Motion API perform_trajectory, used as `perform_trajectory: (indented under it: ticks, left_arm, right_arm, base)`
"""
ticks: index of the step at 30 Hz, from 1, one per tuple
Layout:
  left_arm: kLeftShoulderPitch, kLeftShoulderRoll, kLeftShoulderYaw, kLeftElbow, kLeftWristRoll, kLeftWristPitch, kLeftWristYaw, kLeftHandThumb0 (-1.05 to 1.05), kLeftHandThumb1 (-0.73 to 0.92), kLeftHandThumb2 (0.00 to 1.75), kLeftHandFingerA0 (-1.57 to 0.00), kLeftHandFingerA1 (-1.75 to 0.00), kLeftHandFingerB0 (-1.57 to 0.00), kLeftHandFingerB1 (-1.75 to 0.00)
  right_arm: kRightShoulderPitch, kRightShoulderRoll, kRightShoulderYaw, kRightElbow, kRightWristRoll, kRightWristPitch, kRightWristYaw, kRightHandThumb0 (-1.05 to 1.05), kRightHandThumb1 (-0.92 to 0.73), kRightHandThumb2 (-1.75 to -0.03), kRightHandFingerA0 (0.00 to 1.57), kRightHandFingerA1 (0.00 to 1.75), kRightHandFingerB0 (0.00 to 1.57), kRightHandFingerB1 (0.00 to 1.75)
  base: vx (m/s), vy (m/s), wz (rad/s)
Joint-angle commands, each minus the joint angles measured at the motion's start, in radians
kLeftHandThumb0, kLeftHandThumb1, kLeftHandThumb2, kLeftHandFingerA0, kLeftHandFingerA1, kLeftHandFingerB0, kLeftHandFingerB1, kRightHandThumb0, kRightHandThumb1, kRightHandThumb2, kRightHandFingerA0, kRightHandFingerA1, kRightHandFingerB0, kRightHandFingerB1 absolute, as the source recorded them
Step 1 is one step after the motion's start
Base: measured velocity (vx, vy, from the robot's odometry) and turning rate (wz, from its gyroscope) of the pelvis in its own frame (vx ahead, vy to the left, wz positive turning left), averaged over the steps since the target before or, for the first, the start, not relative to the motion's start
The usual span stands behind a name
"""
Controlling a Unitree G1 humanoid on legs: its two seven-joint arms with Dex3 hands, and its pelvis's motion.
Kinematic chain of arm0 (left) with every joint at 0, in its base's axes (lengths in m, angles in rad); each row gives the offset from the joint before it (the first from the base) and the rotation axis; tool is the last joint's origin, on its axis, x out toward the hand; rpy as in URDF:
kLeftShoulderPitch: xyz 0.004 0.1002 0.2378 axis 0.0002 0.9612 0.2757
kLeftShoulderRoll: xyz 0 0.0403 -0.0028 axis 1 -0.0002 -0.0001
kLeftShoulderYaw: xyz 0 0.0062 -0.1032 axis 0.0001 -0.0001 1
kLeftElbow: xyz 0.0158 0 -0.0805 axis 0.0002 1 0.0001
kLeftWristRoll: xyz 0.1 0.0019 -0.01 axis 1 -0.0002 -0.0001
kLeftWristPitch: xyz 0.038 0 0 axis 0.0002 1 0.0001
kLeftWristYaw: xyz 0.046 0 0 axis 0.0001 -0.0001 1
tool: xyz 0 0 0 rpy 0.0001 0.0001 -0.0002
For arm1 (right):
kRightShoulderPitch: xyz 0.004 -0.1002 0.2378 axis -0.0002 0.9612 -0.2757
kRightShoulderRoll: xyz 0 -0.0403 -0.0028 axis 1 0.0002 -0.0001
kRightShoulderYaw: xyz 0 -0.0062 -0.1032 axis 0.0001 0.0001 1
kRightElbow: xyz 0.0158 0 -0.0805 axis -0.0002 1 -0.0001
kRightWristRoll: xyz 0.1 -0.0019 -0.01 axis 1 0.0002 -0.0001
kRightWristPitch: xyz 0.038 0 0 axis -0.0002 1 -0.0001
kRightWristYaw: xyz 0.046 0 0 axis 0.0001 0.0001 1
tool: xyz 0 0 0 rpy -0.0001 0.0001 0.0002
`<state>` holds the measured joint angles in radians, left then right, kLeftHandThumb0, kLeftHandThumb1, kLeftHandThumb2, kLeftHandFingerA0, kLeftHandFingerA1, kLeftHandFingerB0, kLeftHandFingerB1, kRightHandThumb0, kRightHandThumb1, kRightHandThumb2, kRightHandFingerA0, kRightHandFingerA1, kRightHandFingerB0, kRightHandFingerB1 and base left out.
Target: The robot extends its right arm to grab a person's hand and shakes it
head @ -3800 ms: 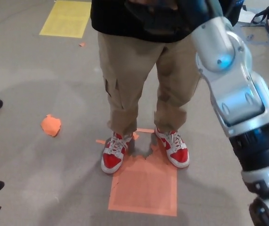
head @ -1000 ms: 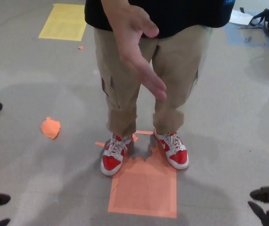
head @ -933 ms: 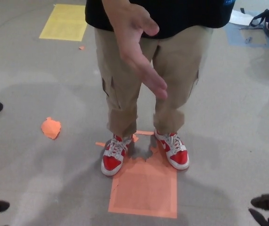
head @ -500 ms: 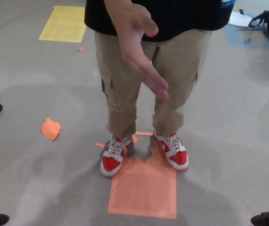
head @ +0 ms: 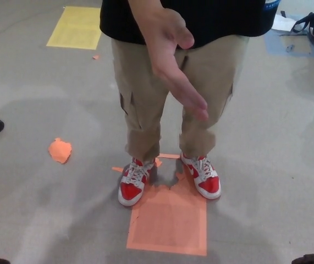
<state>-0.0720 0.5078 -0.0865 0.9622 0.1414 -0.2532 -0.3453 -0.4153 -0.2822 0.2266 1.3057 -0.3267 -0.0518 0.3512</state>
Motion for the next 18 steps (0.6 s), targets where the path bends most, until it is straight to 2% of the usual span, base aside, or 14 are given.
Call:
perform_trajectory:
  ticks: [1, 2, 5, 6, 7, 9, 10, 11, 13, 14, 16, 17, 18]
  left_arm:
    - [0.024, -0.034, 0.029, -0.004, -0.001, -0.076, 0.101, -0.40, 0.73, 0.61, -0.33, -0.40, -0.25, -0.35]
    - [0.036, -0.062, 0.051, -0.010, -0.004, -0.126, 0.183, -0.39, 0.73, 0.62, -0.38, -0.41, -0.28, -0.36]
    - [0.035, -0.107, 0.112, -0.024, -0.050, -0.131, 0.213, -0.36, 0.76, 0.63, -0.36, -0.40, -0.26, -0.35]
    - [0.038, -0.134, 0.139, -0.053, -0.079, -0.091, 0.211, -0.40, 0.74, 0.70, -0.26, -0.40, -0.26, -0.38]
    - [0.043, -0.161, 0.165, -0.087, -0.103, -0.047, 0.210, -0.40, 0.74, 0.70, -0.26, -0.40, -0.26, -0.38]
    - [0.067, -0.176, 0.181, -0.112, -0.097, -0.036, 0.208, -0.40, 0.74, 0.70, -0.26, -0.40, -0.26, -0.38]
    - [0.079, -0.200, 0.184, -0.166, -0.095, 0.016, 0.218, -0.36, 0.78, 0.63, -0.26, -0.36, -0.27, -0.35]
    - [0.074, -0.226, 0.199, -0.212, -0.114, 0.090, 0.216, -0.36, 0.80, 0.63, -0.28, -0.41, -0.32, -0.39]
    - [0.058, -0.255, 0.224, -0.266, -0.144, 0.185, 0.206, -0.36, 0.80, 0.63, -0.28, -0.42, -0.30, -0.39]
    - [0.045, -0.268, 0.235, -0.277, -0.163, 0.213, 0.190, -0.22, 0.69, 1.13, -0.10, -0.53, -0.10, -0.52]
    - [0.045, -0.285, 0.254, -0.291, -0.204, 0.241, 0.148, -0.22, 0.70, 1.14, -0.08, -0.53, -0.08, -0.51]
    - [0.050, -0.286, 0.265, -0.267, -0.226, 0.214, 0.101, -0.41, 0.81, 0.72, -0.12, -0.40, -0.14, -0.38]
    - [0.050, -0.286, 0.269, -0.243, -0.228, 0.194, 0.082, -0.43, 0.81, 0.73, -0.13, -0.41, -0.15, -0.39]
  right_arm:
    - [0.014, -0.017, -0.005, 0.007, 0.000, -0.003, -0.006, -0.74, -0.83, -1.13, 0.00, 0.21, 0.00, 0.20]
    - [0.015, -0.019, -0.008, 0.006, 0.002, -0.007, -0.003, -0.78, -0.83, -1.11, 0.03, 0.20, 0.03, 0.18]
    - [0.023, -0.012, -0.007, -0.003, 0.002, -0.045, -0.022, -0.73, -0.81, -1.10, 0.00, 0.22, 0.09, 0.24]
    - [0.026, -0.008, -0.015, -0.015, 0.010, -0.055, -0.036, -0.74, -0.78, -1.07, 0.00, 0.23, 0.11, 0.26]
    - [0.027, -0.006, -0.024, -0.027, 0.019, -0.058, -0.048, -0.74, -0.78, -1.07, 0.00, 0.23, 0.11, 0.26]
    - [0.045, -0.008, -0.027, -0.034, 0.019, -0.064, -0.051, -0.74, -0.78, -1.07, 0.00, 0.23, 0.11, 0.26]
    - [0.050, -0.006, -0.031, -0.057, 0.018, -0.055, -0.092, -0.77, -0.78, -1.05, 0.03, 0.26, 0.10, 0.26]
    - [0.057, -0.005, -0.034, -0.096, 0.014, -0.062, -0.131, -0.68, -0.74, -1.06, 0.03, 0.38, 0.03, 0.31]
    - [0.067, -0.005, -0.034, -0.155, 0.010, -0.074, -0.167, -0.68, -0.74, -1.06, 0.04, 0.40, 0.03, 0.31]
    - [0.068, 0.002, -0.047, -0.188, 0.024, -0.082, -0.168, -0.69, -0.73, -1.05, 0.04, 0.41, 0.03, 0.32]
    - [0.086, 0.026, -0.077, -0.247, 0.062, -0.092, -0.165, -0.70, -0.72, -1.02, 0.05, 0.42, 0.01, 0.33]
    - [0.109, 0.043, -0.089, -0.280, 0.075, -0.091, -0.164, -0.69, -0.72, -1.02, 0.05, 0.42, 0.00, 0.32]
    - [0.122, 0.052, -0.092, -0.290, 0.076, -0.093, -0.166, -0.70, -0.70, -1.01, 0.11, 0.45, 0.00, 0.35]
  base:
    - [0.00, 0.000, 0.00]
    - [0.00, 0.000, 0.00]
    - [0.00, 0.000, 0.00]
    - [0.00, 0.000, 0.00]
    - [0.00, 0.000, 0.00]
    - [0.00, 0.000, 0.00]
    - [0.00, 0.000, 0.00]
    - [0.00, 0.000, 0.00]
    - [0.00, 0.000, 0.00]
    - [0.00, 0.000, 0.00]
    - [0.00, 0.000, 0.00]
    - [0.00, 0.000, 0.00]
    - [0.00, 0.000, 0.00]
